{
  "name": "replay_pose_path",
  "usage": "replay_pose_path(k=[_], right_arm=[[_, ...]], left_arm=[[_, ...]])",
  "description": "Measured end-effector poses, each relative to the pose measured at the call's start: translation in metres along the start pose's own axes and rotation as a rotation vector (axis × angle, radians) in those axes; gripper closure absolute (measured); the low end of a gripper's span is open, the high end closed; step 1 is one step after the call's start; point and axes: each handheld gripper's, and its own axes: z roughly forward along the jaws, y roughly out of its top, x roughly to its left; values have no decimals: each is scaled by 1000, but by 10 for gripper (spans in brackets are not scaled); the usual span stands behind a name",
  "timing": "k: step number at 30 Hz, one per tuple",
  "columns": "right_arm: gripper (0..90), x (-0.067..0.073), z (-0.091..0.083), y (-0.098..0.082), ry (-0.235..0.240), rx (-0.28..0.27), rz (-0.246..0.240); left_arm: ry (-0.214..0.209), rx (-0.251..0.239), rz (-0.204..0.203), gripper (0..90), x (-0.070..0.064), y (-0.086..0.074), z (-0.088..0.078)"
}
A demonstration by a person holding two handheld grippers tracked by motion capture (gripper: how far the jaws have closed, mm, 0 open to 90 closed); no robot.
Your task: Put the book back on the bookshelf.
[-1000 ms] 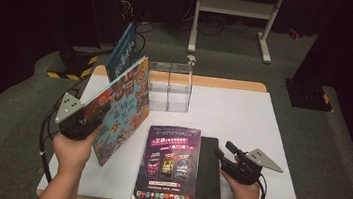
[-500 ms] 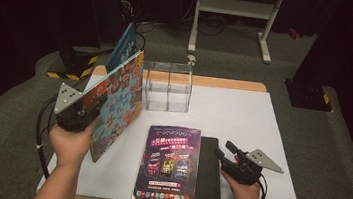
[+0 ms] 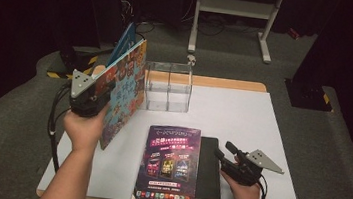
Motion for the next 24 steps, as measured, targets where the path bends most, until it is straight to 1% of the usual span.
replay_pose_path(k=[2, 9, 12, 16, 18, 22, 24], right_arm=[[429, 0, 0, 0, 2, 1, 0], [430, 1, -1, 0, 6, -1, 2], [431, 0, -1, 0, 9, 1, 7], [430, 1, -1, -1, 13, 5, 8], [432, 1, -1, -2, 15, 5, 11], [434, 1, -1, -2, 18, 5, 11], [435, 1, -1, -2, 19, 2, 14]], left_arm=[[8, -17, 0, 817, -2, 0, 4], [23, -45, 8, 817, -9, -2, 21], [35, -47, 3, 817, -9, -5, 29], [52, -58, 21, 817, -8, -12, 37], [62, -61, 24, 817, -7, -16, 41], [70, -65, 21, 817, -6, -21, 49], [74, -79, 16, 817, -6, -23, 52]])
